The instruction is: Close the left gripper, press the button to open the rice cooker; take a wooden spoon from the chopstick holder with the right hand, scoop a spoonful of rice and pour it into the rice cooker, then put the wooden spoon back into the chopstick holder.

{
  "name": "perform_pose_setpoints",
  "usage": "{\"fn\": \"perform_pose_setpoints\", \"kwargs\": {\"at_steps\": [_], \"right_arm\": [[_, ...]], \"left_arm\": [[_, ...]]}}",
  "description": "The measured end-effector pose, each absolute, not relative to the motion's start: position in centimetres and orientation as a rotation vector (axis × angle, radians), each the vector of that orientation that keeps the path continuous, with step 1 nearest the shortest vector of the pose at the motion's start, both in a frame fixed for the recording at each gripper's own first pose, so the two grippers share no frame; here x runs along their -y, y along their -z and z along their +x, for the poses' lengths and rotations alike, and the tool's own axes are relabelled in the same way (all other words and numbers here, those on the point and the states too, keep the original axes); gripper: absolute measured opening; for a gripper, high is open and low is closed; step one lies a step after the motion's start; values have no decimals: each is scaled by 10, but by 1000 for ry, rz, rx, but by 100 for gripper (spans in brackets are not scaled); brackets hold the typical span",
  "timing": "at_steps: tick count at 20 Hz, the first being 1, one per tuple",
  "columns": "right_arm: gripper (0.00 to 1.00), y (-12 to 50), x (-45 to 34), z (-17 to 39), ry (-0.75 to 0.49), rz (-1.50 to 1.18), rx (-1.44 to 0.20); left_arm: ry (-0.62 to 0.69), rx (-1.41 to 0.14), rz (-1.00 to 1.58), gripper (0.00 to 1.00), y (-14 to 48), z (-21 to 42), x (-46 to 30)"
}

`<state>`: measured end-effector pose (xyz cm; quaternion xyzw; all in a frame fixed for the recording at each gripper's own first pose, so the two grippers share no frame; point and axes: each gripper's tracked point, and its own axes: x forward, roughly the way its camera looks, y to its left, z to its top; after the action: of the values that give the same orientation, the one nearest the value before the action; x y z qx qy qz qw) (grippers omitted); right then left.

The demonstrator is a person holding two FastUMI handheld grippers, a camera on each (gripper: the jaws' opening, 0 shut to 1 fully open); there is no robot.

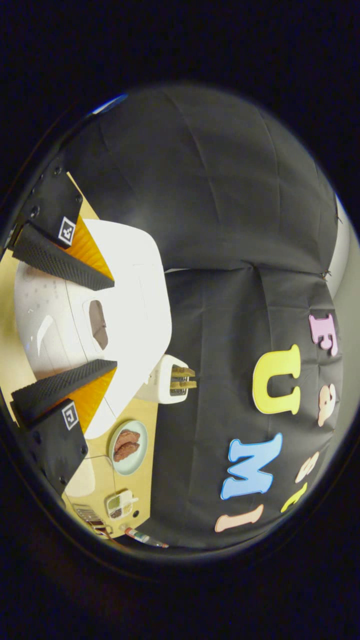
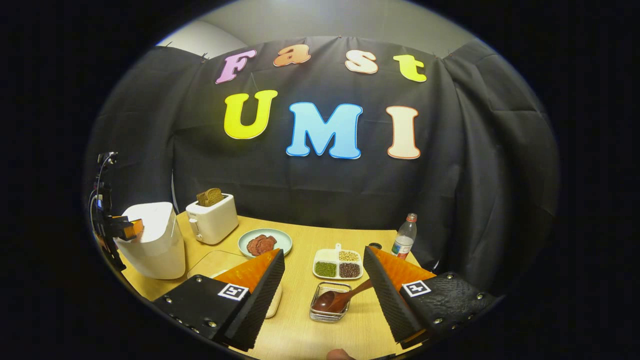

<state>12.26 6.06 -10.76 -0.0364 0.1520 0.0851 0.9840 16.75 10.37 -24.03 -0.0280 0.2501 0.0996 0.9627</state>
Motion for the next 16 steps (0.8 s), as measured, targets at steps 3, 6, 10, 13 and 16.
{"fn": "perform_pose_setpoints", "kwargs": {"at_steps": [3, 6, 10, 13, 16], "right_arm": [[96, 103, -67, 112, -155, -79, -295], [96, 98, -73, 98, -126, -104, -290], [92, 74, -75, 76, -77, -113, -239], [92, 57, -74, 61, -77, -117, -186], [92, 42, -54, 55, -69, -112, -133]], "left_arm": [[-164, -485, -19, 98, 237, 166, -102], [-107, -463, 3, 99, 232, 164, -98], [-16, -401, -11, 99, 205, 159, -86], [-14, -257, -16, 96, 141, 148, -84], [-14, -108, -52, 98, 72, 127, -65]]}}
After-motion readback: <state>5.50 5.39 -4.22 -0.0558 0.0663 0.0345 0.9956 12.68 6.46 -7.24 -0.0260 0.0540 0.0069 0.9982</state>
